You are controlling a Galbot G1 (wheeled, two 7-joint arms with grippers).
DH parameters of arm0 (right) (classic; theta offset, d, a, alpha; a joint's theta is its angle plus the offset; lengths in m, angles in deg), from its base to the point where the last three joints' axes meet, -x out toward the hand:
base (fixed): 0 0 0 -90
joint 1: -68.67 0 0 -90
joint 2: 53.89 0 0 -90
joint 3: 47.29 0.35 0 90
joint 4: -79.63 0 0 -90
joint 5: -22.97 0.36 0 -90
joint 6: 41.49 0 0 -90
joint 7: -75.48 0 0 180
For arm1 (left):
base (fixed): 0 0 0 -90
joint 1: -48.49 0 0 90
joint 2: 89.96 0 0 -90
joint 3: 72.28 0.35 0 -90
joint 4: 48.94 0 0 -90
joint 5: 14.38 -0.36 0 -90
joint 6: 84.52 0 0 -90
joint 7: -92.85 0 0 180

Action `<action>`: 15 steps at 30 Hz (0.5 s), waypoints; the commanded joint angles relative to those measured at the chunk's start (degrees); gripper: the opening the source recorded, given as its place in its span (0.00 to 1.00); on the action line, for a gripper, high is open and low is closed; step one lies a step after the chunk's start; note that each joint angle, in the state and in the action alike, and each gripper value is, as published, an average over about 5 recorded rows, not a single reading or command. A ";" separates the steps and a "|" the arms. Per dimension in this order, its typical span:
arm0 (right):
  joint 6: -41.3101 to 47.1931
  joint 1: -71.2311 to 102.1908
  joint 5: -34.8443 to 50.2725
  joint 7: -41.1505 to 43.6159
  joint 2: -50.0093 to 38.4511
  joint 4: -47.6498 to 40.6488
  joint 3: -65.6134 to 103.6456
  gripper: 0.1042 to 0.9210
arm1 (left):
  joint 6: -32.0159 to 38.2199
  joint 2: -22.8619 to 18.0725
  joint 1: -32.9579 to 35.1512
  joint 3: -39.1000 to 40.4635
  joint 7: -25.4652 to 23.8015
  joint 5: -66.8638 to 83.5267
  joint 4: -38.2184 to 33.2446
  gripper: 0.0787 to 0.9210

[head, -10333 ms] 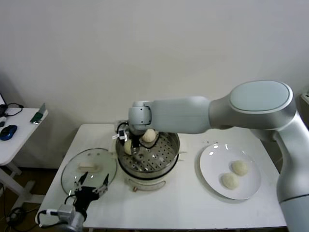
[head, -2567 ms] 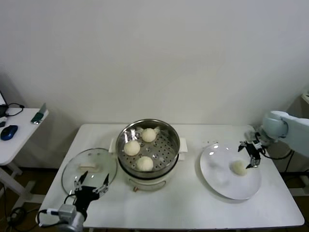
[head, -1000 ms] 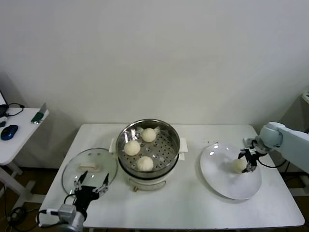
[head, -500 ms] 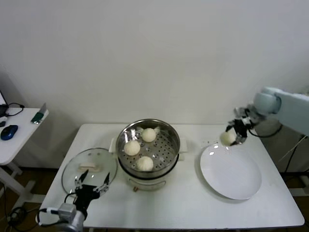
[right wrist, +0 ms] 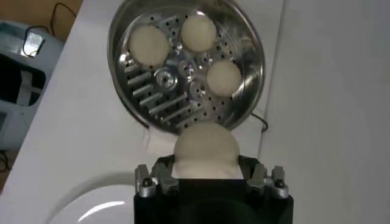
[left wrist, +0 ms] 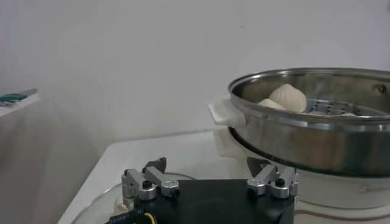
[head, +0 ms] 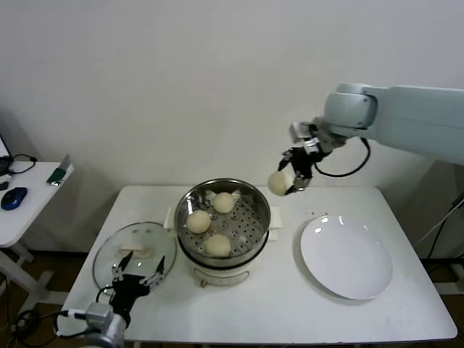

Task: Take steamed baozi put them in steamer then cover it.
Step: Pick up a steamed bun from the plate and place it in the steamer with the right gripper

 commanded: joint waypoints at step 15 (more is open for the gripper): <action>6.29 19.20 -3.91 -8.14 13.70 -6.15 3.98 0.73 | 0.29 -0.21 0.51 -0.66 -0.01 0.21 -0.01 0.88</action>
